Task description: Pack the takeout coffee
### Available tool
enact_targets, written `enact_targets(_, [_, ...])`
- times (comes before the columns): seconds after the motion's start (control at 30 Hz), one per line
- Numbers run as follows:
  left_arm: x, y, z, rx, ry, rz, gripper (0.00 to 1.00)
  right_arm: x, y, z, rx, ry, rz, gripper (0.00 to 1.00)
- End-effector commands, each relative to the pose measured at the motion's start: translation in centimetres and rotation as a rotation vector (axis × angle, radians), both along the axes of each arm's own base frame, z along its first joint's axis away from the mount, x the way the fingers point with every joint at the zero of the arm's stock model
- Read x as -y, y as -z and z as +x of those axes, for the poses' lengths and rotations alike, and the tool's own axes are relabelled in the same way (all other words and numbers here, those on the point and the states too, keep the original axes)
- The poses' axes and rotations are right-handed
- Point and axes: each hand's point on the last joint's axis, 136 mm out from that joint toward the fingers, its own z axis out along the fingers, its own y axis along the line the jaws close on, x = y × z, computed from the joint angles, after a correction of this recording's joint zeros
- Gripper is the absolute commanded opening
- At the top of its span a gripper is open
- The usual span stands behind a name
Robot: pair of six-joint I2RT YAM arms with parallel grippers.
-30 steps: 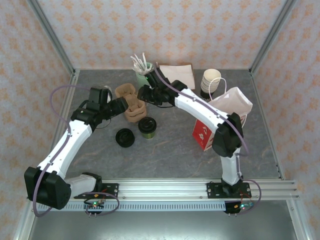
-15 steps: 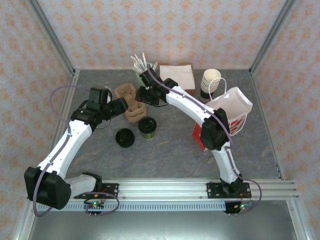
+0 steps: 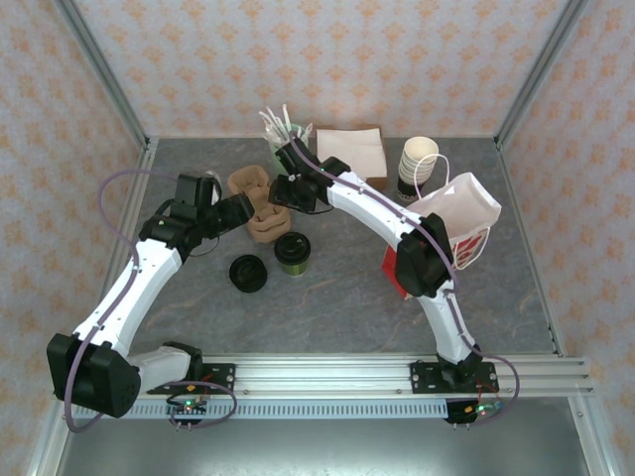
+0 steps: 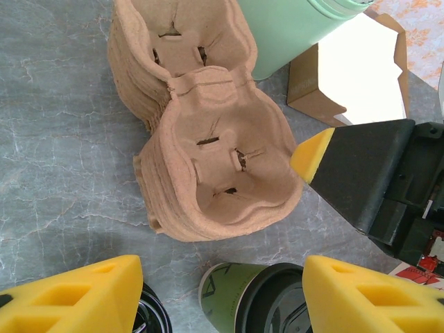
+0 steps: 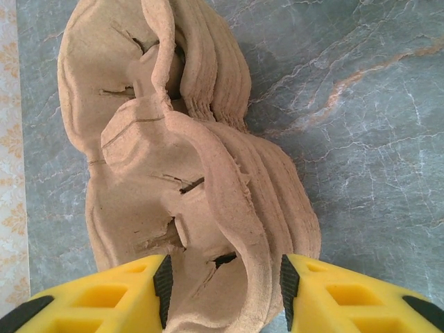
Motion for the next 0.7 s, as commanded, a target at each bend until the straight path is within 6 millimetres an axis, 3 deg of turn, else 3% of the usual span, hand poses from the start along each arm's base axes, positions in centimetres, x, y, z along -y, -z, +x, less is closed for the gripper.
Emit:
enact_targets(0.0, [-0.54, -0.10, -0.59, 0.001, -0.002, 0.018, 0.64, -0.02, 0.19, 0.23, -0.003, -0.006, -0.001, 0.46])
enact_targets(0.67, [-0.49, -0.10, -0.71, -0.003, 0.007, 0.019, 0.64, -0.77, 0.69, 0.25, -0.023, -0.010, 0.029, 0.44])
